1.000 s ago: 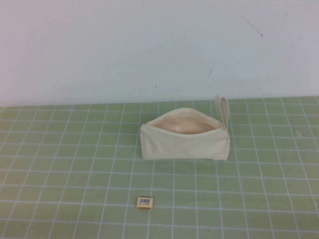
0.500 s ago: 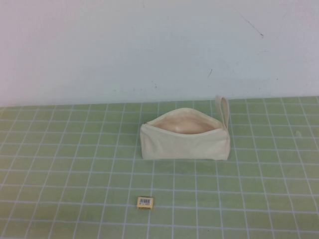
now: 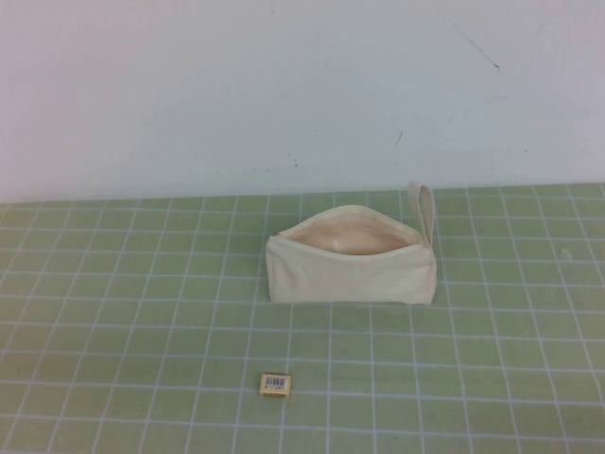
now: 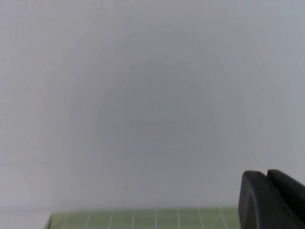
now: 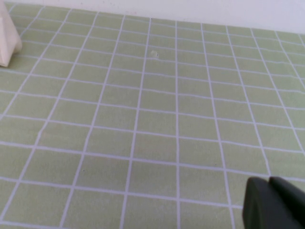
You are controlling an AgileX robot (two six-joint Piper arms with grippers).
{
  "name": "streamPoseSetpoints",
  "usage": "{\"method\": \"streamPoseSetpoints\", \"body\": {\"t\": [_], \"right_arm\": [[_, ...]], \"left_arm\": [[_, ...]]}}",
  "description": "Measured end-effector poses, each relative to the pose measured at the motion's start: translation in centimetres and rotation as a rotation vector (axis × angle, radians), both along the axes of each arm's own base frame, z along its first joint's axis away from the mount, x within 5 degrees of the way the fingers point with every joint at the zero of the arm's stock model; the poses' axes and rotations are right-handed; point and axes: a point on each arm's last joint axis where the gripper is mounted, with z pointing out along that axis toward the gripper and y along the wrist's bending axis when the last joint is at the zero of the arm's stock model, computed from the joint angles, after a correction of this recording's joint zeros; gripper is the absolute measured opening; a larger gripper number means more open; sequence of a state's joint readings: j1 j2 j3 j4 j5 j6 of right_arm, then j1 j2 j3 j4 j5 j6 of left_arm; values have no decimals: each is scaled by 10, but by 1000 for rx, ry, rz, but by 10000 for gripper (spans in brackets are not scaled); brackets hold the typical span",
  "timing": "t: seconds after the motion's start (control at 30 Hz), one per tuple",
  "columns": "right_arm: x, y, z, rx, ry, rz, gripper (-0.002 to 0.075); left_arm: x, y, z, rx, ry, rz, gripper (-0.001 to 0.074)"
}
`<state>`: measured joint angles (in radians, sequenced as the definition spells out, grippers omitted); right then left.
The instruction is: Put eraser into pencil case
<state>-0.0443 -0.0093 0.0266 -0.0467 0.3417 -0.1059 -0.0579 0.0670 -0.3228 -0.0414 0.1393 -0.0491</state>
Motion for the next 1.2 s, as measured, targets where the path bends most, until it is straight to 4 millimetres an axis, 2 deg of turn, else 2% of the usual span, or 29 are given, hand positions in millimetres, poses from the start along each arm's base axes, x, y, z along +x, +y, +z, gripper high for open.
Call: {"method": "streamPoseSetpoints", "body": {"t": [0.17, 0.3, 0.4, 0.5, 0.6, 0.73, 0.93, 1.07, 1.2], "right_arm": [[0, 0, 0, 0, 0, 0, -1], [0, 0, 0, 0, 0, 0, -1], [0, 0, 0, 0, 0, 0, -1], [0, 0, 0, 0, 0, 0, -1], [0, 0, 0, 0, 0, 0, -1], [0, 0, 0, 0, 0, 0, -1], [0, 0, 0, 0, 0, 0, -1], [0, 0, 0, 0, 0, 0, -1], [0, 0, 0, 0, 0, 0, -1]], "left_arm": [[21, -4, 36, 7, 343, -26, -1], [55, -16, 55, -10, 620, -132, -1], [84, -28, 58, 18, 750, -263, -1], [113, -41, 46, 113, 872, -437, -1], [141, -55, 26, 158, 1014, -617, -1], [171, -76, -4, 342, 1093, -730, -1], [192, -122, -39, 667, 1102, -820, -1], [203, -148, -54, 686, 1153, -844, -1], [224, -165, -64, 686, 1234, -852, -1]]}}
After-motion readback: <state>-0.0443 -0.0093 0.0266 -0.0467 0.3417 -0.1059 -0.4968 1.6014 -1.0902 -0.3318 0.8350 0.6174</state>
